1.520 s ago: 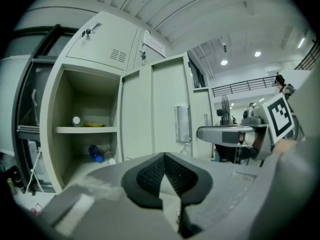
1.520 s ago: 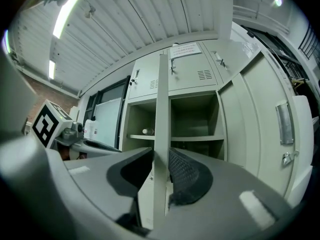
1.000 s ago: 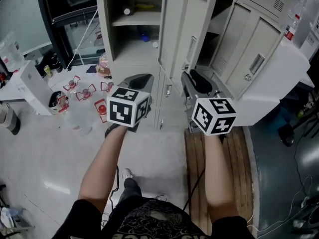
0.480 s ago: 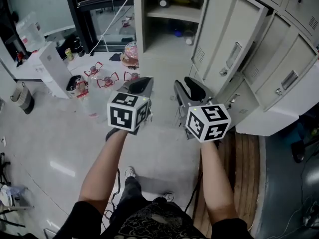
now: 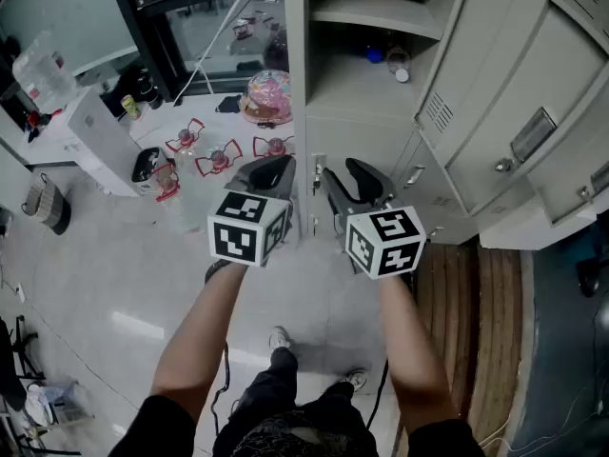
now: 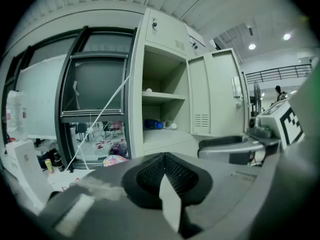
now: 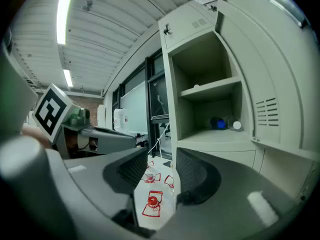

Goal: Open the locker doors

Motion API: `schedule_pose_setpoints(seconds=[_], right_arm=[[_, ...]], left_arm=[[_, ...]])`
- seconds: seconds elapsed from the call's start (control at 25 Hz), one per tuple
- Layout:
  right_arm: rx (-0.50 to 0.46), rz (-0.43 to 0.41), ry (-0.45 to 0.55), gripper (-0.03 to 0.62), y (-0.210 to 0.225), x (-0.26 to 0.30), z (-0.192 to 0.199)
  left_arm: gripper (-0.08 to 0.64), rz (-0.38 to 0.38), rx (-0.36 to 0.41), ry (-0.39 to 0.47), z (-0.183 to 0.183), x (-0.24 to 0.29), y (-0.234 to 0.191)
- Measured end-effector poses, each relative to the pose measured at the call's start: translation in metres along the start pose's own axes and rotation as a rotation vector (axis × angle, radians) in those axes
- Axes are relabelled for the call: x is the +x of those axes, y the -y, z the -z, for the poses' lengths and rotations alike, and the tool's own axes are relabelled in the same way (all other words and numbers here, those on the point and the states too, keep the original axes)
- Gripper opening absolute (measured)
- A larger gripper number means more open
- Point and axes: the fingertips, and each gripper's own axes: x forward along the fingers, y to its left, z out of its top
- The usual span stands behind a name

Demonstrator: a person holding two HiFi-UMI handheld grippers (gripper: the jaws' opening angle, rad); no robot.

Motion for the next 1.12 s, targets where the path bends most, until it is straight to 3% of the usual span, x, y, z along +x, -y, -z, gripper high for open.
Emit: schedule_pose_setpoints(seconds=[0.28,0.6,1.12], right_arm=[[0.048,0.048,-0.023,0.184,0.014,0.052,0.052],[0.075,0.101,-0.02,0.195,0.034,0.097,0.108],[0.077,0.154,-0.033,0.207,0.059,0.169,0.193]], left_arm=[[0.005,0.057,0.015,-0.026,0.034,0.038,-0.032],[0.005,0.115,0.069,-0.049,0.077,0.067,-0.04],[0.005,0.104,0.059,-0.038,0.142,0.093,-0.084]])
